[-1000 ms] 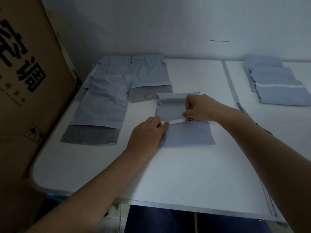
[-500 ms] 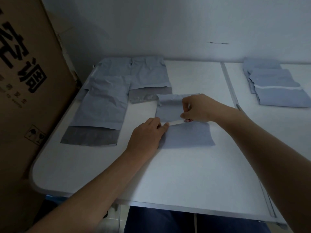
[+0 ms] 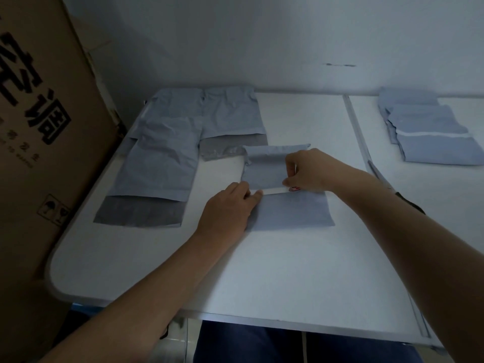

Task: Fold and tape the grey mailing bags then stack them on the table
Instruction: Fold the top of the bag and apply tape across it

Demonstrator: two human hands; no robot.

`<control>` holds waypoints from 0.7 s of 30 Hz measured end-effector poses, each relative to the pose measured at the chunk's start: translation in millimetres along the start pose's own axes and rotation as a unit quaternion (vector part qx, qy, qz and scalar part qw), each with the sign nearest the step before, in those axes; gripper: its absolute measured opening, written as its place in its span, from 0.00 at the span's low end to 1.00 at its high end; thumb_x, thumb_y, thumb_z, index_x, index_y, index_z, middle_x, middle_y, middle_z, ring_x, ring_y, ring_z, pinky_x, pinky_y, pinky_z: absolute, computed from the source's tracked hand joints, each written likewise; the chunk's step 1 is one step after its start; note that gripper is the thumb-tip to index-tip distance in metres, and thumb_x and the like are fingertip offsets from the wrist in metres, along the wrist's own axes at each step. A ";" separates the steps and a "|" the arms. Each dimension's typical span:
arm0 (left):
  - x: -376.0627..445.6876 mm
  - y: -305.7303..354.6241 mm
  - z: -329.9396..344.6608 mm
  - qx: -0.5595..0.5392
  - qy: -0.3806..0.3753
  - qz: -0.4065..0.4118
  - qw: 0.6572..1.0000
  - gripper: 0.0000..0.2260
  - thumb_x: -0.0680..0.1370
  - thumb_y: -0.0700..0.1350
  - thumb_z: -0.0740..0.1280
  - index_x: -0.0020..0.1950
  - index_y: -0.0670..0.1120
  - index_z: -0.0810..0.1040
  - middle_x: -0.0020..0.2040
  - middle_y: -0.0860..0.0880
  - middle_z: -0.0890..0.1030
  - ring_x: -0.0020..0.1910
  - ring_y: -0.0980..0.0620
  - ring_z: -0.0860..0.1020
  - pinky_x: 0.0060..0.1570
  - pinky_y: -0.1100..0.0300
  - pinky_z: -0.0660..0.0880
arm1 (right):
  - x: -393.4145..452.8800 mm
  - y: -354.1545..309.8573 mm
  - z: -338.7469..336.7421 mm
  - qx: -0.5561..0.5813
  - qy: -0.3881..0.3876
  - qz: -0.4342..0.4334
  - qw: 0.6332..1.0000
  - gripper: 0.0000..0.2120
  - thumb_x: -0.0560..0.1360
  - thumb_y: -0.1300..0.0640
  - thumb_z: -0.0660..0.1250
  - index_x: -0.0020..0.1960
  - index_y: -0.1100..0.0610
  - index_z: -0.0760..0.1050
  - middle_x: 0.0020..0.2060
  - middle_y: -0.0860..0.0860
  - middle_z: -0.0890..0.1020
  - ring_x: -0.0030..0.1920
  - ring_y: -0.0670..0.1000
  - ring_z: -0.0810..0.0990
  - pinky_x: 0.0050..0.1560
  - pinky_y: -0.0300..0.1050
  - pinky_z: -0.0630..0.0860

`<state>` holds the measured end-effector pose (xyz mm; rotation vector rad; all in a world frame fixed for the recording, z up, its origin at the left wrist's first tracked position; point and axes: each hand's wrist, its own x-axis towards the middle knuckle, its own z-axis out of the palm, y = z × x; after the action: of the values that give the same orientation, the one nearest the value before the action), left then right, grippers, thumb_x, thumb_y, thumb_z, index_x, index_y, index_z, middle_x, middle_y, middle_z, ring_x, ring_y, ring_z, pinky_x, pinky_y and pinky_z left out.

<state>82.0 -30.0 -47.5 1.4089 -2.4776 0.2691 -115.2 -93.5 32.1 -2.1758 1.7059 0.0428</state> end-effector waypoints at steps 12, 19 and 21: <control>-1.4 1.1 -3.3 0.045 -0.008 0.035 0.998 0.21 0.66 0.38 0.68 0.59 0.43 0.80 0.44 0.46 0.77 0.39 0.48 0.75 0.30 0.61 0.61 | -2.1 0.3 4.1 0.007 0.002 0.007 1.000 0.05 0.72 0.55 0.69 0.40 0.54 0.73 0.37 0.48 0.76 0.37 0.47 0.74 0.36 0.41 0.69; 5.4 -2.0 -4.8 -0.051 -0.052 0.058 0.996 0.15 0.70 0.35 0.61 0.54 0.39 0.79 0.53 0.44 0.76 0.48 0.46 0.75 0.40 0.54 0.75 | -6.1 6.8 8.1 0.065 0.004 0.005 0.998 0.09 0.72 0.52 0.70 0.44 0.57 0.76 0.37 0.48 0.76 0.36 0.45 0.73 0.34 0.40 0.68; 7.8 -4.4 -5.1 -0.064 -0.082 0.055 0.993 0.18 0.66 0.34 0.70 0.55 0.40 0.77 0.54 0.45 0.74 0.48 0.48 0.74 0.34 0.53 0.76 | -6.2 9.2 8.5 0.075 0.011 0.007 0.997 0.10 0.71 0.51 0.70 0.45 0.57 0.76 0.38 0.49 0.77 0.36 0.45 0.73 0.34 0.40 0.69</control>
<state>82.7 -37.0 -40.0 1.2929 -2.6565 0.0156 -123.8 -86.9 23.3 -2.0633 1.6785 -0.1017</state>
